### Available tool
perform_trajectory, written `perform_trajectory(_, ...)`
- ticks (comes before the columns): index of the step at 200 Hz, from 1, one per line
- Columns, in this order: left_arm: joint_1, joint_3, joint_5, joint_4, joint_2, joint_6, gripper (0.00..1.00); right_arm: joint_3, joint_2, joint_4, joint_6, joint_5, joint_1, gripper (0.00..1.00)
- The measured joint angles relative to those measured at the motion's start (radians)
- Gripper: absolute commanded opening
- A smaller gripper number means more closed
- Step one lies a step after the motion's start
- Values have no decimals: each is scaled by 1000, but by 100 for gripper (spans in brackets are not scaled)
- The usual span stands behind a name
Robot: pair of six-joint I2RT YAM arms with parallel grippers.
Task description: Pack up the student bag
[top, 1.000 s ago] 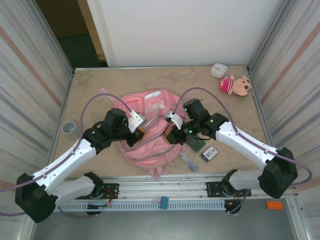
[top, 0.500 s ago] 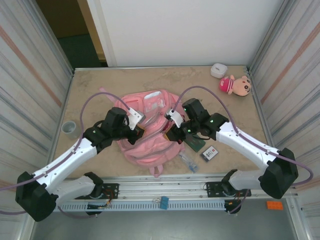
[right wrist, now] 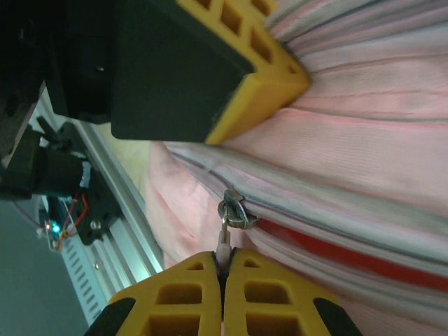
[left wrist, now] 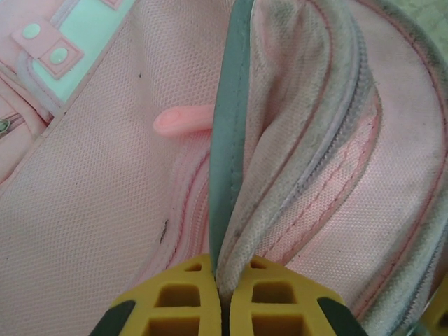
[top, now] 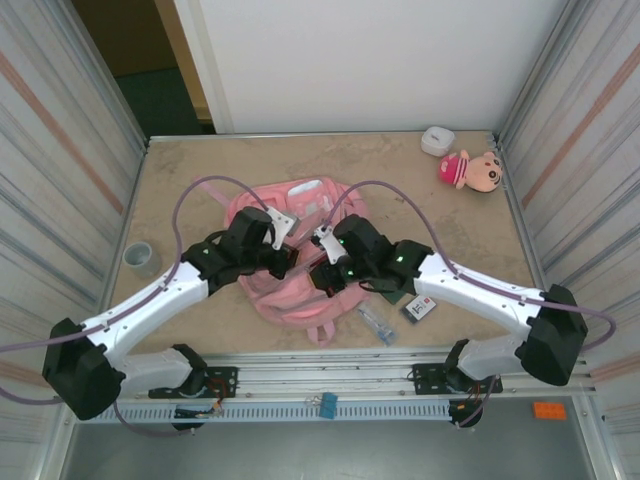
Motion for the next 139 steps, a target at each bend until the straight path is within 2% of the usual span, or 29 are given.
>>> perform_trajectory(28, 0, 14, -3, 16, 18, -13, 0, 0, 53, 60, 97, 40, 49, 1)
perform_trajectory(42, 0, 14, -3, 32, 18, -6, 0, 0, 59, 72, 136, 47, 56, 19)
perform_trajectory(58, 7, 15, 1, 48, 15, 11, 0, -5, 42, 84, 170, 43, 46, 33)
perform_trajectory(71, 28, 11, 23, 64, 6, 31, 0, -30, -4, 104, 204, 34, 29, 50)
perform_trajectory(81, 53, -3, 54, 84, -11, 45, 0, -67, -65, 123, 249, 27, 0, 58)
perform_trajectory(95, 85, -25, 99, 106, -37, 65, 0, -130, -160, 159, 309, 10, -68, 64)
perform_trajectory(111, 112, -46, 150, 114, -64, 98, 0, -187, -231, 209, 388, -11, -151, 65)
perform_trajectory(139, 127, -60, 219, 114, -77, 162, 0, -209, -218, 287, 492, -45, -214, 67)
